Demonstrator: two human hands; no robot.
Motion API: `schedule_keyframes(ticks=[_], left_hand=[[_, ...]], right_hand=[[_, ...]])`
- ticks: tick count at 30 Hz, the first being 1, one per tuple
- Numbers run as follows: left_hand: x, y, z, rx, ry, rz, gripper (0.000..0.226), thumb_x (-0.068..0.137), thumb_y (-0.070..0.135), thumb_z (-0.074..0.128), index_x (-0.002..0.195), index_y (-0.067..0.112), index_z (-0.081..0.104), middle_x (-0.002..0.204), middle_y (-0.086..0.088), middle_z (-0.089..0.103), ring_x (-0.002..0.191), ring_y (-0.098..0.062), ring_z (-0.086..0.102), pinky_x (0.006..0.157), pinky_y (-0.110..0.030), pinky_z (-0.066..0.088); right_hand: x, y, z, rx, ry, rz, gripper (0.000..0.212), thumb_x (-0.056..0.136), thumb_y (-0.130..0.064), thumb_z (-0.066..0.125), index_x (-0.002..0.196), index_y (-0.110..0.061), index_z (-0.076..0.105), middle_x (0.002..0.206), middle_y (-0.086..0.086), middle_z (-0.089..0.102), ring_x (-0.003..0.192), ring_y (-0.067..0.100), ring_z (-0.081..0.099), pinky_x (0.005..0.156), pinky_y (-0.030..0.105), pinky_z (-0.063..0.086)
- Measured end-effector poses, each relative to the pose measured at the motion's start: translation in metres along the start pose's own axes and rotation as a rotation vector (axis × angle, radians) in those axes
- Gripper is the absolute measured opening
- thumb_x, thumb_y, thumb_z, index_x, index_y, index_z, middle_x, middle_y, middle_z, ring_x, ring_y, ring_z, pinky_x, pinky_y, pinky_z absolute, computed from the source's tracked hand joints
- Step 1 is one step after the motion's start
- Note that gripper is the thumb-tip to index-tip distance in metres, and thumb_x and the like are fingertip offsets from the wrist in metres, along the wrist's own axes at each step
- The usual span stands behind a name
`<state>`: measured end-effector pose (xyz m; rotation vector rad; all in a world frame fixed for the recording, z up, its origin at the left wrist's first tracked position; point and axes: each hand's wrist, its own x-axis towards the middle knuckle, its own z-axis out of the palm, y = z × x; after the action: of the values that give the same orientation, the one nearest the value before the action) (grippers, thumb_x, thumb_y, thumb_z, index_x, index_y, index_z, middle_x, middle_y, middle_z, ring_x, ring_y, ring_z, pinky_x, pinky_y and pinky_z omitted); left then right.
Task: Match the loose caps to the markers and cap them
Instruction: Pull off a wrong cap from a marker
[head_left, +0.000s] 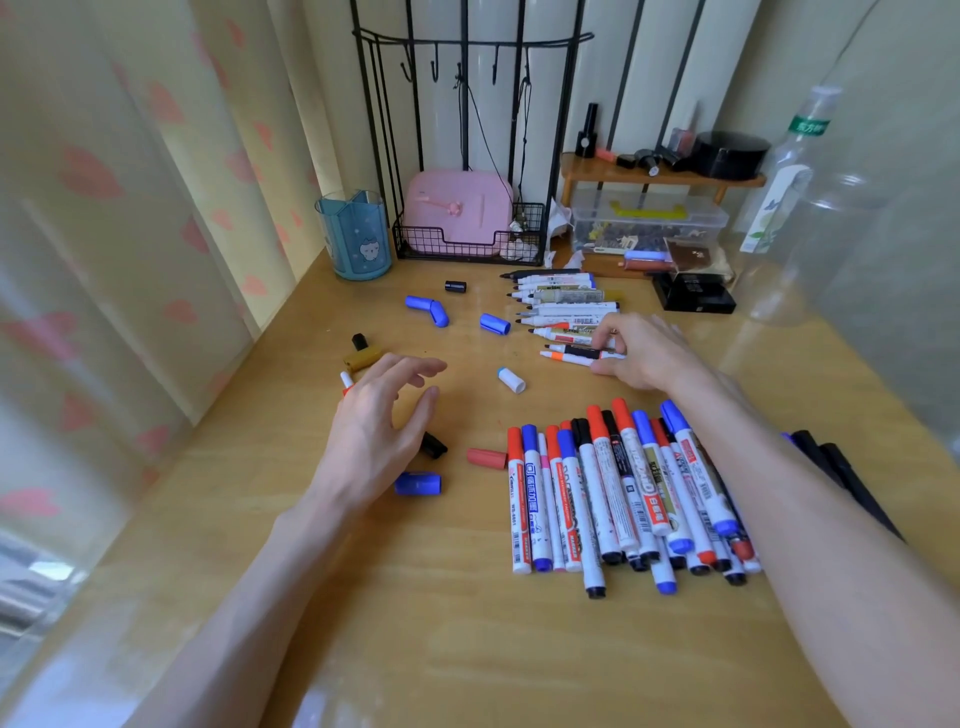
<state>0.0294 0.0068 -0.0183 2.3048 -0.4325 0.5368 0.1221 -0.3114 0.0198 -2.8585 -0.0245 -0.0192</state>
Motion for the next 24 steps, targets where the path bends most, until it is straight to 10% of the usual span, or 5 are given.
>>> schedule_keyframes(ticks=[17,24], left_hand=[[0.0,-0.016,-0.006,0.073,0.126,-0.112,0.019,0.1,0.014,0.064,0.114,0.022,0.074,0.106,0.01,0.072,0.091,-0.005,0.066,0.081,-0.035,0.058],[0.002,-0.07,-0.029,0.295,0.105,-0.371,0.04,0.095,0.005,0.064,0.131,0.022,0.068,0.123,-0.008,0.069,0.11,-0.034,0.063,0.085,-0.046,0.055]], right_hand=[[-0.008,0.002,0.003,-0.086,0.131,-0.17,0.011,0.09,-0.031,0.077,0.099,-0.025,0.075,0.115,0.003,0.064,0.107,0.021,0.047,0.1,0.044,0.041],[-0.018,-0.018,0.004,0.053,0.177,-0.243,0.014,0.1,-0.029,0.066,0.112,-0.022,0.069,0.116,-0.004,0.072,0.111,0.02,0.062,0.109,0.045,0.034]])
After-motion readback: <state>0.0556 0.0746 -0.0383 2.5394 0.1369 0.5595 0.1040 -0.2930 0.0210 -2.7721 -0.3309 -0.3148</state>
